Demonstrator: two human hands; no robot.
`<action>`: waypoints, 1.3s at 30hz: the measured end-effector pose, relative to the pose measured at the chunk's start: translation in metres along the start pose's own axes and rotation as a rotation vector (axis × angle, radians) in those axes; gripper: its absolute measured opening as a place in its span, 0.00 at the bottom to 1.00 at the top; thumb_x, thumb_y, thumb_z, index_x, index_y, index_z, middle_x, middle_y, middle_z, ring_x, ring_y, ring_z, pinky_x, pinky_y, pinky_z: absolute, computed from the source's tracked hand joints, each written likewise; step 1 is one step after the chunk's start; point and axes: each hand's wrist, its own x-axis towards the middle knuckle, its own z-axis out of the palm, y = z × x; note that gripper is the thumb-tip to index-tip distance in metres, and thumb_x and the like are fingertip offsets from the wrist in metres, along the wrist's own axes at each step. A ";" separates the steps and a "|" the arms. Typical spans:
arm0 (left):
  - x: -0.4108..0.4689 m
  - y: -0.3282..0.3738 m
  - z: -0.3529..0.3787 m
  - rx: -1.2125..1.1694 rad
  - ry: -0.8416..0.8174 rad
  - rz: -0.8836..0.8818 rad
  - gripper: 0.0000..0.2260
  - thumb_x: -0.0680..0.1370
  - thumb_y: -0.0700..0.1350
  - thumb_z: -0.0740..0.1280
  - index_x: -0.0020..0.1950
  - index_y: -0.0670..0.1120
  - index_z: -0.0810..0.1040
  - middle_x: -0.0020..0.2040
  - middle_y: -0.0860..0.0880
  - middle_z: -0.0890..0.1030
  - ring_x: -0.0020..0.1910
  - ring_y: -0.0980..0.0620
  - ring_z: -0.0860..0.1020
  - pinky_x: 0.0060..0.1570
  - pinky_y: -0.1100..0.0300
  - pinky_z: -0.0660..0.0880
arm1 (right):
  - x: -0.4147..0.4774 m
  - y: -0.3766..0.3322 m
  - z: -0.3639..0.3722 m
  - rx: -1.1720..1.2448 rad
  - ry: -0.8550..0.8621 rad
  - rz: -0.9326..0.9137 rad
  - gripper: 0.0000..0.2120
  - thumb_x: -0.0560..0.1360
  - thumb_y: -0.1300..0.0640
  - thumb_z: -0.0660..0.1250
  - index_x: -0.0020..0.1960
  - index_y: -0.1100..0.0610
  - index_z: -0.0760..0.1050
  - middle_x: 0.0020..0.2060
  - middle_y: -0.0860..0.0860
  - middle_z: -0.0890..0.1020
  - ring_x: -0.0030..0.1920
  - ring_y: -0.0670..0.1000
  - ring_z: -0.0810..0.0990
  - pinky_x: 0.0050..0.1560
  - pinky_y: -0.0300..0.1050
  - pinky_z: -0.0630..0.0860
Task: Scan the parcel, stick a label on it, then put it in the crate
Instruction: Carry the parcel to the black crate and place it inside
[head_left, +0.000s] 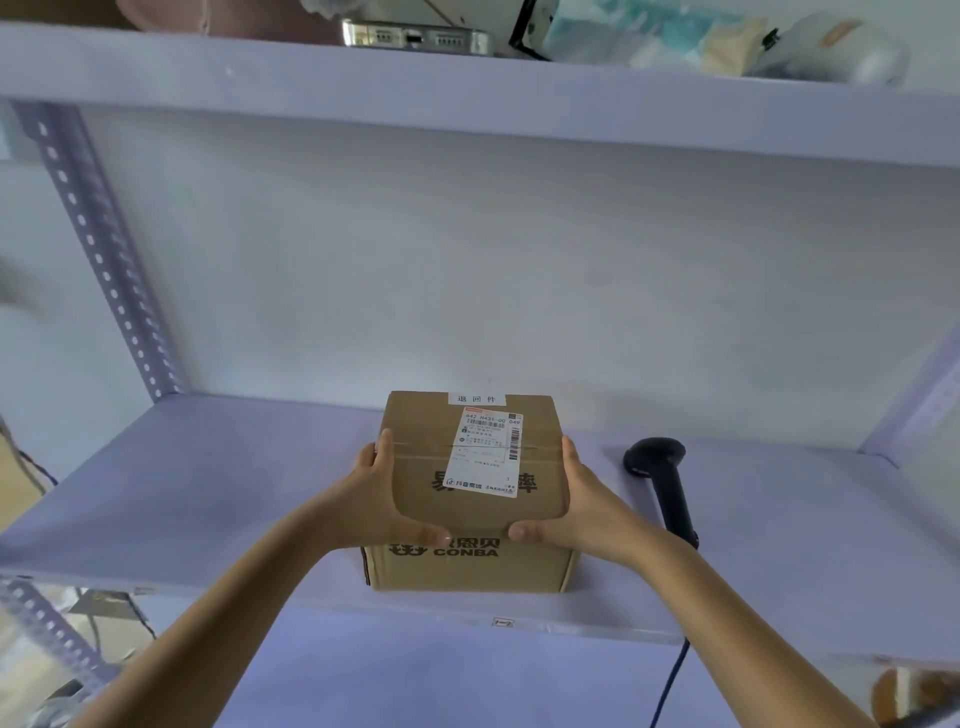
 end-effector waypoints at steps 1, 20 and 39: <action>-0.001 0.002 0.001 -0.004 0.000 -0.014 0.75 0.44 0.73 0.72 0.77 0.48 0.32 0.78 0.50 0.50 0.75 0.48 0.58 0.71 0.52 0.66 | 0.001 0.000 0.000 0.002 0.005 -0.002 0.58 0.52 0.32 0.79 0.72 0.37 0.50 0.66 0.40 0.72 0.66 0.43 0.71 0.67 0.52 0.72; -0.066 -0.012 0.016 -0.001 0.276 0.259 0.66 0.55 0.60 0.80 0.78 0.51 0.37 0.76 0.52 0.53 0.70 0.50 0.67 0.59 0.53 0.74 | -0.074 -0.028 0.039 -0.028 0.225 -0.031 0.70 0.53 0.36 0.81 0.76 0.39 0.32 0.76 0.41 0.57 0.75 0.45 0.59 0.74 0.53 0.63; -0.111 -0.004 0.064 0.006 0.269 0.442 0.67 0.55 0.61 0.80 0.78 0.49 0.36 0.78 0.52 0.48 0.71 0.50 0.67 0.55 0.50 0.78 | -0.172 -0.008 0.066 -0.091 0.466 -0.055 0.65 0.60 0.46 0.81 0.68 0.29 0.28 0.71 0.31 0.50 0.72 0.37 0.54 0.70 0.45 0.61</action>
